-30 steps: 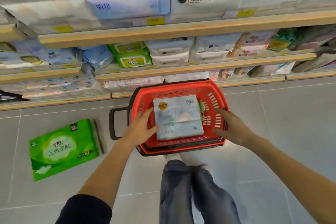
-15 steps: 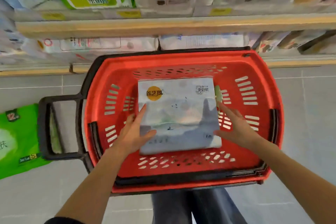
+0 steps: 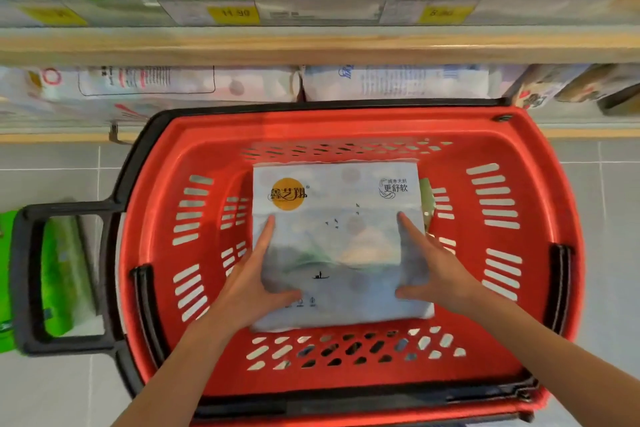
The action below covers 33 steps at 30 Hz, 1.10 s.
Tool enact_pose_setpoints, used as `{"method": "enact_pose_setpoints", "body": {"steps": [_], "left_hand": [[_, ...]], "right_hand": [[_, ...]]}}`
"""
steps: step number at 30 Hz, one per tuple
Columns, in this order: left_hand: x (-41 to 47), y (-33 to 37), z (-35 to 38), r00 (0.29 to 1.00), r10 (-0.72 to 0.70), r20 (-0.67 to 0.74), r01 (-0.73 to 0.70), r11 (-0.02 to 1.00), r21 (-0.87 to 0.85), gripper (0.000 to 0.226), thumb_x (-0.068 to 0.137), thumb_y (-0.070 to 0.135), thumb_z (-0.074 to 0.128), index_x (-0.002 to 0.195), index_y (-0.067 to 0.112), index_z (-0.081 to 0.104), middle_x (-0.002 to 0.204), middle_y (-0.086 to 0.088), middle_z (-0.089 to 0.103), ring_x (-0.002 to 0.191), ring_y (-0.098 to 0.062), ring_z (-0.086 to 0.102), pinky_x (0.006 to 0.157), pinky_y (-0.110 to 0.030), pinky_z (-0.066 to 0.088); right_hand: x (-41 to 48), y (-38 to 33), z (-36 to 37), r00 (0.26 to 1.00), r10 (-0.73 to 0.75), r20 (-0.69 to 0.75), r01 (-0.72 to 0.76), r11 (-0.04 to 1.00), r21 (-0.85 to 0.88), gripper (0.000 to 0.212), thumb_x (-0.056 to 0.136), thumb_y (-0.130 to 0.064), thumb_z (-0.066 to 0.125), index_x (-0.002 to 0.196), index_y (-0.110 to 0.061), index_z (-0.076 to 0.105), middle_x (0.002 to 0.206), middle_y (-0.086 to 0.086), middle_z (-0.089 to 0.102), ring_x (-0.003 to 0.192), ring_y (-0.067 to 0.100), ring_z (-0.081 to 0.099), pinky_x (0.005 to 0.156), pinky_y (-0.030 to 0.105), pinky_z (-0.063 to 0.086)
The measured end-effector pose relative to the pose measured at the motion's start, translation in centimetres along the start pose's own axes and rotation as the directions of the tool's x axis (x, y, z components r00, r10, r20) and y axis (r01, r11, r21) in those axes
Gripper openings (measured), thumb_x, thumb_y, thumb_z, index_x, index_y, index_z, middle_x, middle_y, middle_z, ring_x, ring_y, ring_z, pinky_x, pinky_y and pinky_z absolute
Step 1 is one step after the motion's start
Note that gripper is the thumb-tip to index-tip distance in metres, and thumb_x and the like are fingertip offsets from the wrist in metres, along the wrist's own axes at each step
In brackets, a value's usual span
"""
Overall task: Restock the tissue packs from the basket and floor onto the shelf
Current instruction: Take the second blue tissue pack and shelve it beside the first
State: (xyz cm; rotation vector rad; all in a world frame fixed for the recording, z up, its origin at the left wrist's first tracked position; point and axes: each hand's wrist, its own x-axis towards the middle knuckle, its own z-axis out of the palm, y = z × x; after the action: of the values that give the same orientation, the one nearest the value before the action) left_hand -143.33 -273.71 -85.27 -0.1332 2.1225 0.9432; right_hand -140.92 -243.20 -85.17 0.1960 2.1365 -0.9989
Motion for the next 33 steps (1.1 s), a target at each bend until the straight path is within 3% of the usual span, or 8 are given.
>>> {"method": "enact_pose_setpoints", "body": {"steps": [9, 12, 17, 19, 21, 24, 29, 33], "left_hand": [[-2.8, 2.4, -2.1, 1.000, 0.024, 0.002, -0.024, 1.000, -0.006, 0.120, 0.058, 0.036, 0.080, 0.135, 0.060, -0.010, 0.109, 0.007, 0.060, 0.085, -0.015, 0.062, 0.074, -0.040, 0.054], [-4.8, 4.6, -3.5, 0.998, 0.063, -0.004, -0.063, 0.998, -0.001, 0.120, 0.061, 0.034, 0.082, 0.139, 0.052, -0.008, 0.102, 0.013, 0.054, 0.085, -0.007, 0.057, 0.069, -0.025, 0.051], [-9.5, 8.2, -6.1, 0.990, 0.140, -0.018, -0.141, 0.986, -0.086, 0.114, 0.063, 0.031, 0.081, 0.139, 0.054, -0.001, 0.141, 0.015, 0.041, 0.113, -0.022, 0.058, 0.075, -0.016, 0.052], [-11.5, 10.4, -7.2, 0.979, 0.202, -0.040, -0.205, 0.971, -0.120, 0.113, 0.066, 0.025, 0.081, 0.141, 0.048, 0.000, 0.151, 0.014, 0.025, 0.136, -0.027, 0.035, 0.073, -0.003, 0.045], [-13.5, 13.0, -8.7, 0.957, 0.278, -0.078, -0.285, 0.952, -0.112, 0.112, 0.066, 0.022, 0.081, 0.141, 0.043, 0.000, 0.149, 0.028, 0.008, 0.141, -0.003, 0.008, 0.078, 0.007, 0.032], [-15.9, 16.6, -11.6, 0.923, 0.363, -0.129, -0.370, 0.928, -0.032, 0.113, 0.064, 0.033, 0.081, 0.139, 0.047, -0.002, 0.137, 0.052, 0.000, 0.125, 0.029, 0.004, 0.082, 0.011, 0.019], [-21.9, 24.6, -17.0, 0.862, 0.477, -0.172, -0.476, 0.878, 0.049, 0.112, 0.054, 0.058, 0.073, 0.132, 0.064, -0.007, 0.138, 0.051, -0.002, 0.127, 0.026, 0.002, 0.098, -0.005, 0.021], [-28.0, 30.2, -20.3, 0.792, 0.574, -0.207, -0.568, 0.818, 0.097, 0.113, 0.051, 0.068, 0.072, 0.134, 0.062, -0.006, 0.142, 0.046, 0.004, 0.133, 0.019, 0.005, 0.101, -0.001, 0.015]], "right_hand": [[-2.5, -1.8, -1.5, 0.998, -0.041, -0.039, 0.041, 0.999, 0.003, 0.118, 0.059, -0.028, 0.082, 0.139, -0.048, -0.002, 0.142, 0.000, 0.040, 0.125, 0.022, 0.043, 0.091, 0.028, 0.039], [-4.8, -3.8, -3.0, 0.995, -0.070, -0.076, 0.069, 0.997, -0.021, 0.118, 0.059, -0.030, 0.083, 0.135, -0.053, -0.004, 0.127, 0.001, 0.048, 0.113, 0.021, 0.049, 0.088, 0.029, 0.041], [-9.9, -8.3, -6.4, 0.992, -0.086, -0.091, 0.083, 0.996, -0.041, 0.116, 0.061, -0.031, 0.082, 0.129, -0.055, -0.008, 0.123, -0.001, 0.043, 0.111, 0.021, 0.046, 0.096, 0.033, 0.040], [-12.3, -10.4, -8.0, 0.989, -0.095, -0.113, 0.090, 0.995, -0.054, 0.114, 0.063, -0.030, 0.081, 0.130, -0.055, -0.009, 0.122, -0.003, 0.042, 0.110, 0.019, 0.046, 0.094, 0.030, 0.040], [-14.6, -12.7, -9.9, 0.983, -0.109, -0.150, 0.102, 0.993, -0.050, 0.115, 0.065, -0.027, 0.080, 0.134, -0.055, -0.008, 0.116, -0.012, 0.039, 0.108, 0.015, 0.044, 0.091, 0.023, 0.038], [-18.1, -16.1, -13.2, 0.955, -0.166, -0.244, 0.152, 0.986, -0.075, 0.116, 0.064, -0.026, 0.081, 0.135, -0.057, -0.006, 0.116, -0.021, 0.033, 0.105, 0.006, 0.036, 0.076, 0.006, 0.037], [-25.0, -22.1, -18.4, 0.872, -0.257, -0.418, 0.242, 0.966, -0.088, 0.119, 0.061, -0.023, 0.082, 0.131, -0.064, -0.005, 0.120, -0.018, 0.035, 0.095, 0.001, 0.038, 0.076, 0.002, 0.036], [-31.9, -26.4, -21.4, 0.801, -0.317, -0.509, 0.308, 0.946, -0.105, 0.117, 0.062, -0.025, 0.081, 0.129, -0.064, -0.006, 0.124, -0.010, 0.037, 0.110, 0.014, 0.043, 0.084, 0.019, 0.040]]}}
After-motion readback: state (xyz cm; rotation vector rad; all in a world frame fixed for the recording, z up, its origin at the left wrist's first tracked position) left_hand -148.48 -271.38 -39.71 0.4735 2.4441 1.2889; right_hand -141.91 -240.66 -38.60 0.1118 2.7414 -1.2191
